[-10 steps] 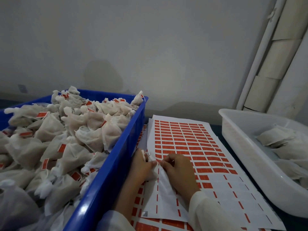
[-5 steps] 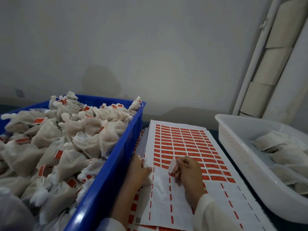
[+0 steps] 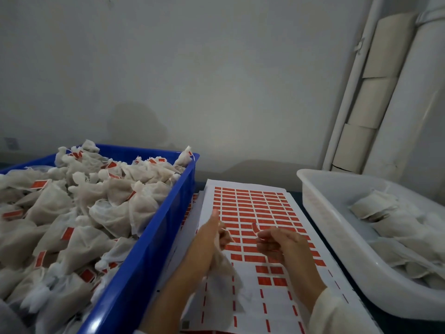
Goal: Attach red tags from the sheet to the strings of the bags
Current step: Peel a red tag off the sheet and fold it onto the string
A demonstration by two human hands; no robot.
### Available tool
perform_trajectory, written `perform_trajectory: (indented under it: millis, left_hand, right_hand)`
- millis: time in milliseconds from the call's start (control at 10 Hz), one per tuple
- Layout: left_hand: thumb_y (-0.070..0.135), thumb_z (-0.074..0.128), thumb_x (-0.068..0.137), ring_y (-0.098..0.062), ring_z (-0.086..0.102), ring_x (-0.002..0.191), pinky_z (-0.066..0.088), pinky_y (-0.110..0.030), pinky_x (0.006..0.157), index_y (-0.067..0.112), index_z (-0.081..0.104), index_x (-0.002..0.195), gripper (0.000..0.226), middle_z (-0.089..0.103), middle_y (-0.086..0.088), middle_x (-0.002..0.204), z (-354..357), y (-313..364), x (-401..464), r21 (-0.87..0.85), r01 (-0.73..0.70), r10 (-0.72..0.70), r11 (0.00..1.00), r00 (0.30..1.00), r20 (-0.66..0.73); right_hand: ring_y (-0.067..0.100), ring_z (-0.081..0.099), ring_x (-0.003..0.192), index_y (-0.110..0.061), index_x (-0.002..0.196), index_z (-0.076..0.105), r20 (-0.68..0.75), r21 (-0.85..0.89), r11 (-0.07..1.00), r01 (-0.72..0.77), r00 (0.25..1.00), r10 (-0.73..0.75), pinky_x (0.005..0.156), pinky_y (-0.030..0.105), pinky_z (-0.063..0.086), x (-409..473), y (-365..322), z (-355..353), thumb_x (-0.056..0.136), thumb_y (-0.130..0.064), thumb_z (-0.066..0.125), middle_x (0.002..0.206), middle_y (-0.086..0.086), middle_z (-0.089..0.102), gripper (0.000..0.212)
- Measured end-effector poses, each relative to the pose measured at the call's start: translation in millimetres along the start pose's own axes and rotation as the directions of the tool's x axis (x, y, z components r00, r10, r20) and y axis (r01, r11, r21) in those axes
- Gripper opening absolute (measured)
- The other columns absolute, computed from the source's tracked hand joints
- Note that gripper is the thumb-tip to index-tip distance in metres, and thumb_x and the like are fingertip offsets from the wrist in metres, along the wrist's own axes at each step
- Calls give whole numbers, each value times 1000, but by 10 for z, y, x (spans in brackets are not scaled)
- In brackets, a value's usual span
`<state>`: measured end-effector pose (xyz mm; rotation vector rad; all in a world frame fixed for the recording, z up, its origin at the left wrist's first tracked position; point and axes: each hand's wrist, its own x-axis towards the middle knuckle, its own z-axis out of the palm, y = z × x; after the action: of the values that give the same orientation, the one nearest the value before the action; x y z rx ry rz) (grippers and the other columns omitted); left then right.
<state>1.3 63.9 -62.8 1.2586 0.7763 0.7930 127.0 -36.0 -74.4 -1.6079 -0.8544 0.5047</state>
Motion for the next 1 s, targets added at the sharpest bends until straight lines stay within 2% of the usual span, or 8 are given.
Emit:
perform_trajectory:
  millis: [100, 200, 400, 500, 700, 800, 900, 1000]
  left_hand:
    - [30, 40, 98, -11, 53, 56, 44, -9, 43, 11, 57, 88, 27, 56, 2, 66, 146, -170, -44, 107, 53, -60, 993, 997, 58]
    - [39, 37, 97, -11, 56, 62, 47, -17, 56, 16, 59, 75, 39, 60, 4, 70, 194, -363, -71, 66, -56, 48, 996, 992, 120]
    - [21, 40, 98, -6, 52, 68, 45, -12, 70, 26, 49, 76, 25, 61, 3, 98, 242, -389, -43, 305, -75, 51, 949, 995, 86]
    - [32, 39, 97, -3, 53, 77, 42, -5, 61, 31, 45, 84, 14, 53, 17, 92, 232, -391, -108, 409, -183, 147, 894, 982, 117]
    - [28, 53, 92, 5, 59, 66, 42, -1, 57, 27, 59, 78, 15, 62, 14, 72, 174, -395, -119, 438, -275, 217, 856, 960, 180]
    - [26, 57, 90, 6, 61, 68, 41, -1, 53, 30, 61, 76, 15, 65, 17, 71, 165, -389, -125, 461, -248, 189, 852, 967, 171]
    - [26, 57, 90, 0, 61, 73, 40, -3, 56, 29, 63, 73, 18, 65, 19, 75, 182, -412, -118, 453, -219, 205, 864, 975, 81]
    - [26, 58, 90, 0, 58, 78, 39, -3, 56, 26, 63, 73, 17, 64, 19, 84, 228, -450, -113, 375, -187, 211, 908, 977, -26]
  right_hand:
    - [3, 66, 79, -24, 87, 66, 16, -75, 996, 52, 999, -51, 60, 5, 43, -28, 70, 6, 91, -43, 41, 85, -16, 69, 32]
    - [4, 61, 91, -28, 94, 61, 113, -136, 977, 167, 982, -153, 73, 9, 46, -171, 81, 83, 77, -57, 37, 96, -18, 63, 41]
    - [5, 58, 89, -28, 85, 59, 119, -324, 874, 361, 932, -341, 90, 16, 47, -173, 157, 125, 81, -43, 50, 95, -15, 60, 19]
    - [6, 57, 91, -32, 80, 56, 82, -328, 881, 341, 939, -333, 93, 24, 48, -137, 194, 74, 88, -29, 55, 94, -17, 58, 8]
    - [1, 38, 120, -27, 113, 58, 168, -592, 713, 376, 923, -346, 83, -12, 7, -28, 335, -27, 91, -36, 46, 134, -11, 45, 26]
    - [-3, 41, 115, -36, 106, 55, 141, -580, 729, 362, 927, -349, 83, -11, 9, -57, 302, -32, 87, -45, 40, 126, -20, 45, 26]
    - [-5, 55, 91, -38, 84, 51, -90, -293, 909, 295, 938, -334, 88, 7, 37, -116, 208, -28, 76, -56, 41, 99, -31, 53, 22]
    - [4, 66, 82, -35, 89, 55, -310, -18, 952, 305, 904, -295, 74, 23, 54, -171, 110, -42, 78, -50, 52, 87, -27, 64, 19]
